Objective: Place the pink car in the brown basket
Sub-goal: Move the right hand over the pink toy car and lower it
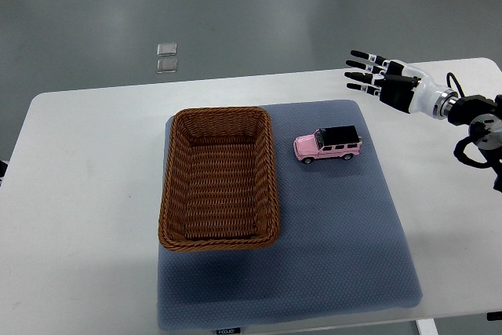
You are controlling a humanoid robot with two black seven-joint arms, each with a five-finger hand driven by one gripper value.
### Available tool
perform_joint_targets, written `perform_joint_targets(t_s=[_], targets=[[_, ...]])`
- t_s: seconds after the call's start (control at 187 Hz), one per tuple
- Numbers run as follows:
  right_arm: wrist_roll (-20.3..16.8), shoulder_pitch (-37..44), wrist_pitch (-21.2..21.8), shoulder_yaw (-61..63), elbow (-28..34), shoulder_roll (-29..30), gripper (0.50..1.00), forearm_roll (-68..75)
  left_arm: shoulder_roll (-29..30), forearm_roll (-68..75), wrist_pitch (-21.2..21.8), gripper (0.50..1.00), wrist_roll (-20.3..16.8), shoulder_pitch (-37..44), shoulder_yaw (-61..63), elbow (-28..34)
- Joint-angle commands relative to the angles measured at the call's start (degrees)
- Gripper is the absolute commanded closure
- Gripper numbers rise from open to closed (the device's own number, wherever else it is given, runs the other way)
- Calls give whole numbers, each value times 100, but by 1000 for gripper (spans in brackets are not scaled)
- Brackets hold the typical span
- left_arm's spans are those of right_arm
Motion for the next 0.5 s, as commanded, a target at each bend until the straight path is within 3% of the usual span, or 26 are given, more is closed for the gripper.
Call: perform_joint_targets(t_s=[0.0, 0.257, 0.497], targets=[[461, 94, -1, -28, 9, -193, 587, -1089, 0, 0, -1, 500, 0, -1, -4, 0], [1322, 384, -1, -37, 203, -229, 587, -3260, 0, 0, -1, 500, 0, -1, 5, 0], [1472, 499, -1, -142, 862, -308, 587, -5080, 0, 0, -1, 500, 0, -1, -4, 0]])
